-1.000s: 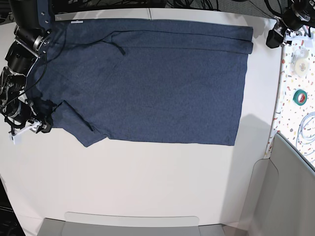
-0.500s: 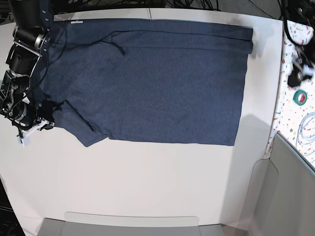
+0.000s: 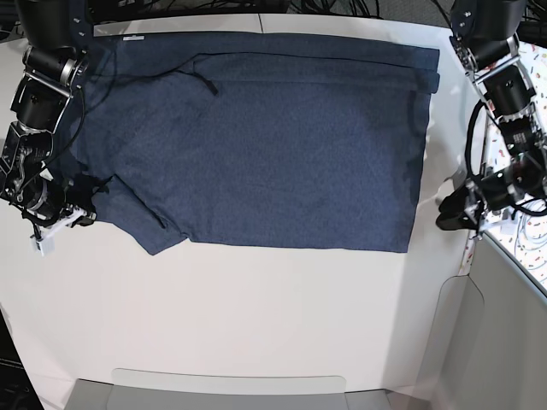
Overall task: Layout the t-shirt on the table in an organized manner, then fold the t-shirt properly
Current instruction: 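Grasp the opposite hem corner with the left gripper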
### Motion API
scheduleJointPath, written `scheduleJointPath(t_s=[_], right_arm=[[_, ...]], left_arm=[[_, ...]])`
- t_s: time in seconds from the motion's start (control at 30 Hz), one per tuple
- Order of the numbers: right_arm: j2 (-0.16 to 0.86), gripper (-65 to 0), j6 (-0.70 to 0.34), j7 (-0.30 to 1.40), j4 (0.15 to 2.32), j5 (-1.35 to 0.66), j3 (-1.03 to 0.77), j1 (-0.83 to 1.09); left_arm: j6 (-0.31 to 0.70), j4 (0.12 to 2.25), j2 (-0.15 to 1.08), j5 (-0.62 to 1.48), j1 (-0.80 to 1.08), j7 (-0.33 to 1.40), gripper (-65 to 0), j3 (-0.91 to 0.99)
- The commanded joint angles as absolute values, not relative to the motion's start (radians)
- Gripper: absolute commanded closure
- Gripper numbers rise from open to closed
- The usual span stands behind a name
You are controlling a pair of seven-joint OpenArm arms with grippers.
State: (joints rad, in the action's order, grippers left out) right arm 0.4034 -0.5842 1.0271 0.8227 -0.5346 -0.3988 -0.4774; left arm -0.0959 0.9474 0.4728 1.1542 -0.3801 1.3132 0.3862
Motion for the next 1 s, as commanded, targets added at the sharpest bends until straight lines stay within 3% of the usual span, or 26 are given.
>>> scheduleJointPath(t_s=[0.0,0.37,0.97], right_arm=[[0.418,-0.7,-0.587,1.038,0.832,-0.521,-0.398,-0.49],[0.418,-0.7,-0.587,1.04,0.832,-0.521,-0.398,-0.487],[0.41,-0.7,-0.587,1.043,0.832,-0.521,-0.398,-0.487]], left_arm=[[-0.093,0.924,0.499,1.173,-0.42,1.285,-20.7,0.357],[-0.093,0.727,0.529,1.17,-0.435,0.868,-20.7,0.008],[-0.093,0.705,0.44,1.171,-0.479,0.854,-20.7,-0.137]])
